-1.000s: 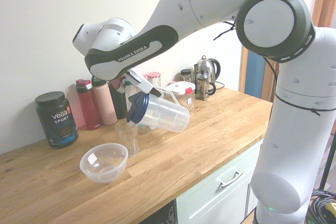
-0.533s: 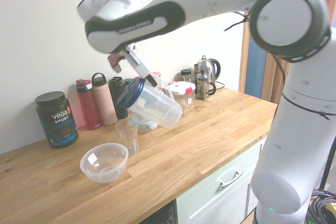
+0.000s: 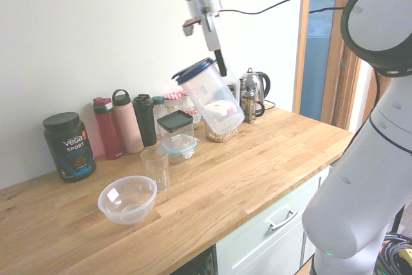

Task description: Pour me some water

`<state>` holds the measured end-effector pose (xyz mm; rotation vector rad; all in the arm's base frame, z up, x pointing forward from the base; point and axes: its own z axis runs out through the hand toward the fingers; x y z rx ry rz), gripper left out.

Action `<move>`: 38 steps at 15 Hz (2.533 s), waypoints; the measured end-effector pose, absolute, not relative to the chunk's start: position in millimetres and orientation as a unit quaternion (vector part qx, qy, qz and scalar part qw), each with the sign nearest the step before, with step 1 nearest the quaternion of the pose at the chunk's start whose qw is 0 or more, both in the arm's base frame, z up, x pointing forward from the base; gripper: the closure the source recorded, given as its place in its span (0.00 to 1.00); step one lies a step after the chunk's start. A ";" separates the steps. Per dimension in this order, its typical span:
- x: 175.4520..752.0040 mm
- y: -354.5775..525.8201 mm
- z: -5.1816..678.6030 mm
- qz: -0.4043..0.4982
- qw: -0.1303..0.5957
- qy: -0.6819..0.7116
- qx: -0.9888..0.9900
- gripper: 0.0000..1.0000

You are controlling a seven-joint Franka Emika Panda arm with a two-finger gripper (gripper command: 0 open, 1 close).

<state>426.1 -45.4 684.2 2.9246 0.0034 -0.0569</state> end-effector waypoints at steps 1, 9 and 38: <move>416.9 -68.7 684.3 -0.018 0.090 -0.025 0.995 1.00; 357.0 -181.0 576.8 0.028 -0.019 -0.227 0.973 1.00; 368.5 -212.3 465.1 0.208 0.018 -0.492 0.845 0.00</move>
